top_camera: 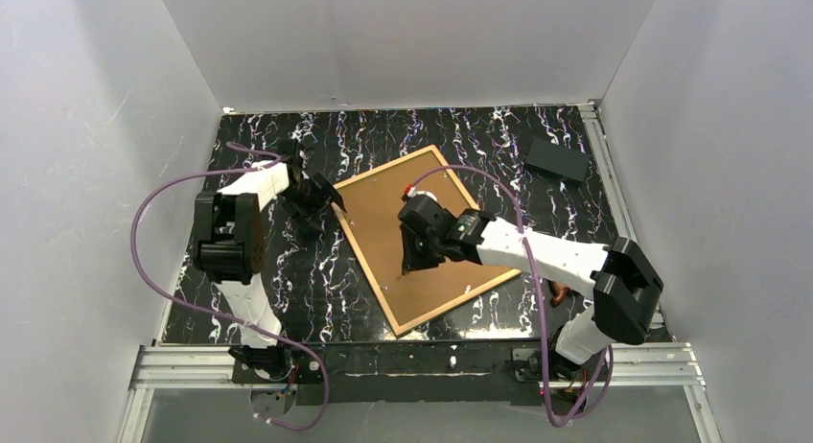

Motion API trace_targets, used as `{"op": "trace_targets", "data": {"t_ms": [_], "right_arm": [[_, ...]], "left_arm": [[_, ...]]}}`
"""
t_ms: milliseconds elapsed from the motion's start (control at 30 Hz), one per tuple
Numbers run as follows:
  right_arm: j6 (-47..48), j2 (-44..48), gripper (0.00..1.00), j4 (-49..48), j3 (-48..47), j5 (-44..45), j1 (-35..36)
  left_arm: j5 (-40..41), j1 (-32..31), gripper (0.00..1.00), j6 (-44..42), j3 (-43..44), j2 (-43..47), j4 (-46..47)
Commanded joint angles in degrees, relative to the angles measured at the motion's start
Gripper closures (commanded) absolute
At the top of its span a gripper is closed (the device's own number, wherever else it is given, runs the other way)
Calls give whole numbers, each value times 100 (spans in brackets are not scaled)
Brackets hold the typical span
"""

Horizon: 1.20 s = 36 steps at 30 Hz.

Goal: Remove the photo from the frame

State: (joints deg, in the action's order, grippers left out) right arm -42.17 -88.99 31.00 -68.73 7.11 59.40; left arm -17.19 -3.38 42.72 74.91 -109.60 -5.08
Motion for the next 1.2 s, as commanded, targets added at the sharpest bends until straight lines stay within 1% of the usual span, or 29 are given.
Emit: {"op": "trace_targets", "data": {"t_ms": [0, 133, 233, 333, 467, 633, 733, 933, 1167], "right_arm": [[-302, 362, 99, -32, 340, 33, 388], [-371, 290, 99, 24, 369, 360, 674], [-458, 328, 99, 33, 375, 634, 809], [-612, 418, 99, 18, 403, 882, 860], [-782, 508, 99, -67, 418, 1142, 883], [-900, 557, 99, -691, 631, 1132, 897], [-941, 410, 99, -726, 548, 1147, 922], [-911, 135, 99, -656, 330, 1237, 1011], [-933, -87, 99, -604, 151, 1433, 1030]], "left_arm": [[206, -394, 28, 212, -633, 923, -687], [193, -715, 31, 321, -1157, 1500, -684], [211, -943, 33, 226, -1472, 1841, -678], [236, -1144, 37, 252, -1783, 2062, -670], [383, -1324, 47, 349, -2155, 2231, -436], [104, -1466, 46, 508, -2294, 2017, -2], [-9, -1521, 45, 619, -2327, 1901, 168], [71, -1554, 45, 685, -2472, 1815, 339], [228, -1587, 63, 799, -2454, 1632, 350]]}}
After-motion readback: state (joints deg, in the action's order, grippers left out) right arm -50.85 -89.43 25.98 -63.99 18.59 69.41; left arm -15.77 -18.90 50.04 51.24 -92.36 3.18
